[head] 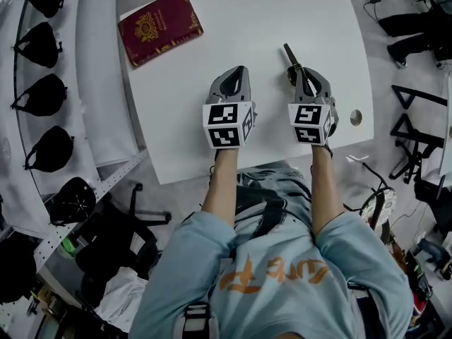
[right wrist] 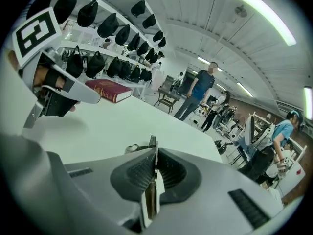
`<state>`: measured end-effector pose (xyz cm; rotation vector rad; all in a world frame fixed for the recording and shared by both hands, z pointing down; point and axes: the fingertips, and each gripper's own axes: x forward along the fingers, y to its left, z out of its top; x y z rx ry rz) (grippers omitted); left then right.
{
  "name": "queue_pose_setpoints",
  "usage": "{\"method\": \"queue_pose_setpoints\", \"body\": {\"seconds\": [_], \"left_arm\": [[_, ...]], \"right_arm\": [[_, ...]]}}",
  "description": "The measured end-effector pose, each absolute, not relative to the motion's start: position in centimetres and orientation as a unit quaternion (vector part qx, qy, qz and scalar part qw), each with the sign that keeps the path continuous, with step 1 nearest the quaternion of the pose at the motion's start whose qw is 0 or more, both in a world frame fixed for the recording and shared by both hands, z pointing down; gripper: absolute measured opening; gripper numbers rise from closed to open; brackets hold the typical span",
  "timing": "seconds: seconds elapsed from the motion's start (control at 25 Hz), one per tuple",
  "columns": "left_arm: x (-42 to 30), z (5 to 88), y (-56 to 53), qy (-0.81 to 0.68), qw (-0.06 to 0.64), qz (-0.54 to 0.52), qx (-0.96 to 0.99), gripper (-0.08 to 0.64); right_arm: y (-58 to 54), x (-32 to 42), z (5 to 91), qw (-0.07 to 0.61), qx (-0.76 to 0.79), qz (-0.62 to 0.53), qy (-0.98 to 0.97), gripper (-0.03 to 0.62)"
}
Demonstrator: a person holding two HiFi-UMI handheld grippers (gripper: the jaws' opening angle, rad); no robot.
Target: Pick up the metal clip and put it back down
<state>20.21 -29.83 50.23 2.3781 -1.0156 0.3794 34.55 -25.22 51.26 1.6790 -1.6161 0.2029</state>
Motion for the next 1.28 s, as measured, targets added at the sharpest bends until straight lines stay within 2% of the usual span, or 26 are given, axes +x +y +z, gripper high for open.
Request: {"method": "queue_pose_setpoints", "body": {"seconds": [0.76,0.88,1.08,1.28], "left_arm": [[20.7,52.3,-29.7,-0.376,0.255,0.183,0.872,0.005],[20.3,52.1,-29.5,-0.373,0.252,0.184,0.874,0.005],[19.1,51.4,-29.2,-0.369,0.244,0.180,0.879,0.005],[17.0,50.2,-29.1,-0.372,0.236,0.169,0.882,0.005]], "right_arm": [[-26.4,32.3,54.4,0.426,0.607,0.046,-0.669,0.034],[-26.1,31.8,54.6,0.421,0.608,0.052,-0.671,0.035],[-25.3,30.7,55.4,0.416,0.606,0.078,-0.674,0.080],[-24.6,29.5,54.0,0.378,0.627,0.096,-0.675,0.086]]}}
